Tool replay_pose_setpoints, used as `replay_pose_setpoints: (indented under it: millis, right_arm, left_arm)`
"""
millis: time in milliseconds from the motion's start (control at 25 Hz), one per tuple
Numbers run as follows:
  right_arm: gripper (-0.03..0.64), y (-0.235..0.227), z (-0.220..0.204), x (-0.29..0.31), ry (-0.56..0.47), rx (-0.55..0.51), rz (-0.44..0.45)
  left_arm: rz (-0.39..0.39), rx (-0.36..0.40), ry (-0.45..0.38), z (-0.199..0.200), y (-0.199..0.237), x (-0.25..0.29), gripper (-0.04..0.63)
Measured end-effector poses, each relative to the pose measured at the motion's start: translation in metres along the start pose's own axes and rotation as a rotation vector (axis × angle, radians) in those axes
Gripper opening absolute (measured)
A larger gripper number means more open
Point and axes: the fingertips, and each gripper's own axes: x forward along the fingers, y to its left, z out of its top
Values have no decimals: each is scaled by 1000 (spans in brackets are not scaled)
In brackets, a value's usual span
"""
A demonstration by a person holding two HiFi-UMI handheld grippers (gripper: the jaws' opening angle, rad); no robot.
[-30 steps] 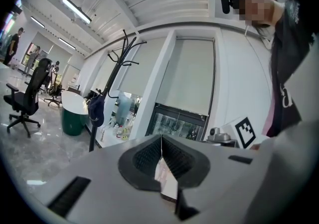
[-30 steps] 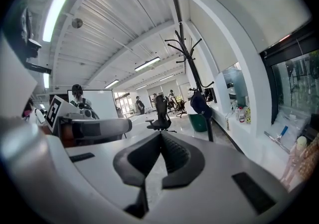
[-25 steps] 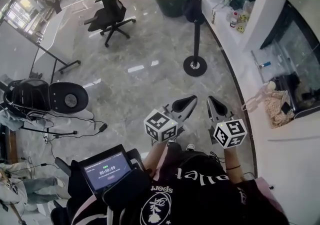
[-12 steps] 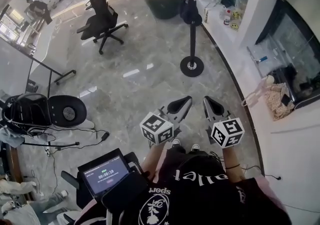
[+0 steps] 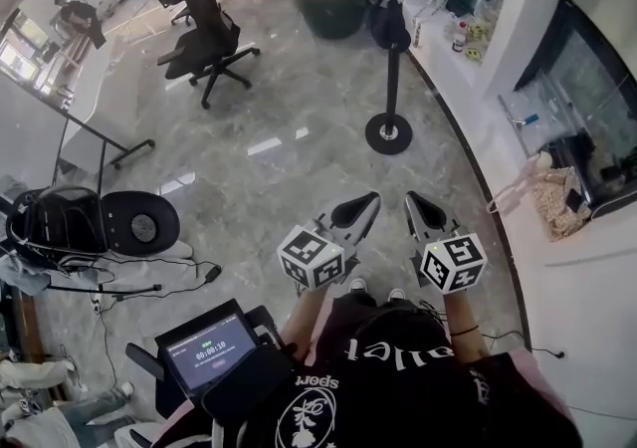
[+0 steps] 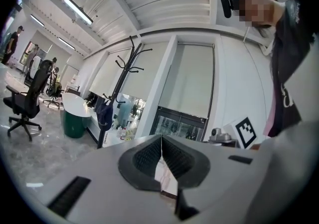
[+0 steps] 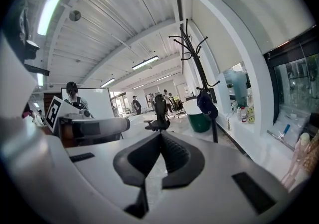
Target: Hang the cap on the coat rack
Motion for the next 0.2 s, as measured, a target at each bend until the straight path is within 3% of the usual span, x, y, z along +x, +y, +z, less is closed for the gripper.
replay_pose_setpoints:
  millis: [200]
  right_arm:
    - [16, 13, 1, 10, 2, -6, -2]
  left_arm:
    - [-1, 0, -4, 3, 10, -13, 5]
